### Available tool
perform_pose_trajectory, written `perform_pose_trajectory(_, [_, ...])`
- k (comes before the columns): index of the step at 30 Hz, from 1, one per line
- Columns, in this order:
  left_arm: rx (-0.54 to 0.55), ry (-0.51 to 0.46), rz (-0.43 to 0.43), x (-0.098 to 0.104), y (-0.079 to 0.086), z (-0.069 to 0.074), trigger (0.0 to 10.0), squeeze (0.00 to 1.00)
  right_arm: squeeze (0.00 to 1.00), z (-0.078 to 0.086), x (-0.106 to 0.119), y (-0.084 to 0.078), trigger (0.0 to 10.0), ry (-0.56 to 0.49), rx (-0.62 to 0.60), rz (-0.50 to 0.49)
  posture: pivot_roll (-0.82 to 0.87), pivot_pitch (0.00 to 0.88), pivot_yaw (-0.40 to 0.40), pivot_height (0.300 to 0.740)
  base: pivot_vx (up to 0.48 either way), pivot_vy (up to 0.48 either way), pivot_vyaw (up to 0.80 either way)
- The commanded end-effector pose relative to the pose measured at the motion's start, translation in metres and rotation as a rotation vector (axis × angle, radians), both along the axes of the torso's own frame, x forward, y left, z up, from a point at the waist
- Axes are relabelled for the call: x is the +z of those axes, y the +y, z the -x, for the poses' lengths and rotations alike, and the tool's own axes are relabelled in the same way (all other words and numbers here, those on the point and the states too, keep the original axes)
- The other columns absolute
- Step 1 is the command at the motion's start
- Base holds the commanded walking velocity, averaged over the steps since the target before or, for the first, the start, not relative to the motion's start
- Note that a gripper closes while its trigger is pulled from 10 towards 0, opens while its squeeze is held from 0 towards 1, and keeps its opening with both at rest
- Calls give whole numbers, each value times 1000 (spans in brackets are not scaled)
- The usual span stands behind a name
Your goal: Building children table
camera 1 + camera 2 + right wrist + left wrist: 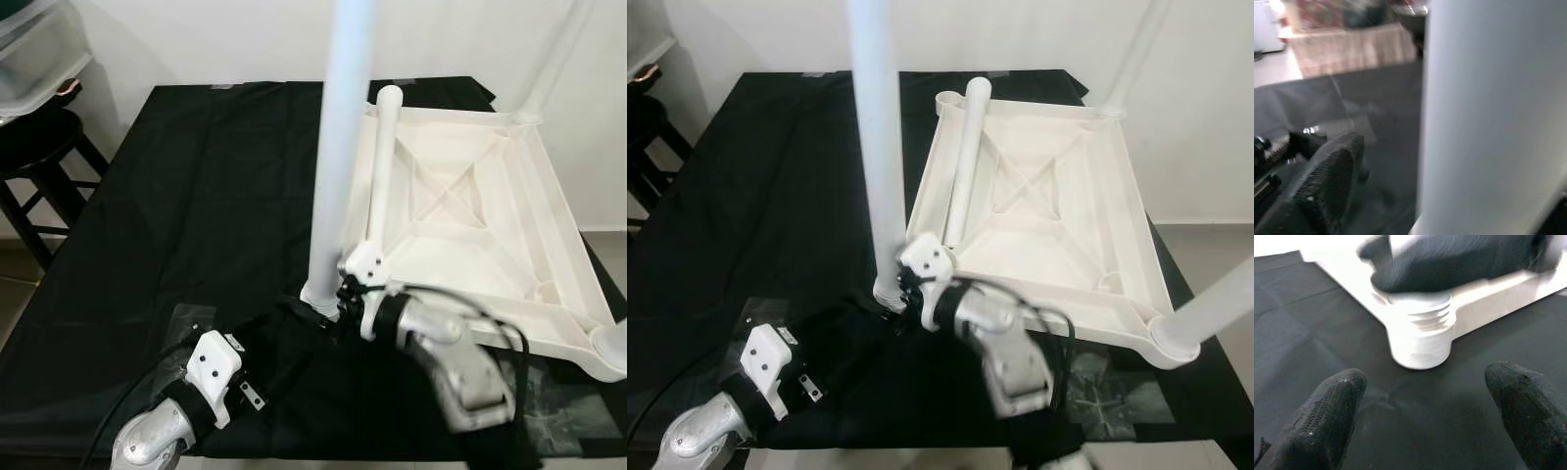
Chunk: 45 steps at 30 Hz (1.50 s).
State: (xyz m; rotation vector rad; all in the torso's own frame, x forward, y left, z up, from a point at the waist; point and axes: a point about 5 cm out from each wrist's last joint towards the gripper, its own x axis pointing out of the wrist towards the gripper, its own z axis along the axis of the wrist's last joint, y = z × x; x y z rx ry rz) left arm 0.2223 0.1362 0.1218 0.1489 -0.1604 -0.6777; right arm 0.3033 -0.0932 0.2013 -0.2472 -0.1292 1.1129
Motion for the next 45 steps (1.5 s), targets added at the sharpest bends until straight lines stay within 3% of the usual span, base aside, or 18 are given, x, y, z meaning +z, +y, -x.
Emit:
perform_pose_trajectory(1, [-5,23,-12,-6,0,3,10000,0,0,2,-3,0,10000,6,68,0,25,182,12,740,0,0,0])
perform_pose_trajectory(6, [-4,28,-16,-7,-2,2,10000,0,0,-22,12,-11,10000,15,255,112,53,175,-1,740,0,0,0])
perform_pose_trajectory(12, [0,27,-18,-8,-3,2,10000,0,0,-40,29,-12,10000,48,351,117,68,172,-12,740,0,0,0])
perform_pose_trajectory(13, [2,27,-15,-8,-3,2,10000,0,0,-45,33,-12,9373,51,350,104,72,172,-17,740,0,0,0])
perform_pose_trajectory(14, [6,28,-11,-8,-3,2,10000,0,0,-49,37,-12,2235,55,355,91,74,171,-20,740,0,0,0])
perform_pose_trajectory(15, [6,28,-11,-8,-3,2,10000,0,0,-49,37,-12,2235,55,355,91,74,171,-20,740,0,0,0])
perform_pose_trajectory(16, [9,28,-8,-8,-3,2,10000,0,0,-52,39,-12,0,63,357,80,74,171,-20,740,0,0,0])
perform_pose_trajectory(25, [23,25,5,-8,-3,2,10000,0,0,-55,28,-19,0,123,423,85,74,175,-26,740,0,0,0])
perform_pose_trajectory(31, [24,19,8,-7,-4,1,10000,0,0,-48,16,-26,0,114,358,35,45,188,-26,740,0,0,0])
perform_pose_trajectory(33, [27,16,9,-6,-3,2,10000,0,0,-36,-13,-17,0,161,121,-9,18,202,-52,740,0,0,0])
perform_pose_trajectory(35, [27,16,9,-6,-3,2,10000,0,0,-36,-13,-17,0,161,121,-9,18,202,-52,740,0,0,0])
perform_pose_trajectory(36, [28,14,8,-6,-2,2,10000,0,0,-31,-24,-12,0,183,4,-26,16,205,-55,740,0,0,0])
perform_pose_trajectory(37, [34,12,13,-4,0,2,10000,0,0,-24,-42,-5,0,178,-314,-38,-2,223,-42,740,0,0,0])
perform_pose_trajectory(38, [41,14,22,-4,2,1,10000,0,0,-4,-56,5,0,198,-445,-51,-18,235,-18,740,0,0,0])
perform_pose_trajectory(39, [41,14,22,-4,2,1,10000,0,0,-4,-56,5,0,198,-445,-51,-18,235,-18,740,0,0,0])
perform_pose_trajectory(40, [43,18,29,-4,3,-1,10000,0,0,19,-62,20,0,202,-478,-57,-40,213,-8,740,0,0,0])
perform_pose_trajectory(42, [39,20,28,-4,2,-1,10000,0,0,23,-62,27,0,198,-407,-49,-40,213,-8,740,0,0,0])
perform_pose_trajectory(45, [13,21,17,-4,0,-3,10000,0,0,16,-61,27,0,172,-388,-33,-23,207,-22,740,0,0,0])
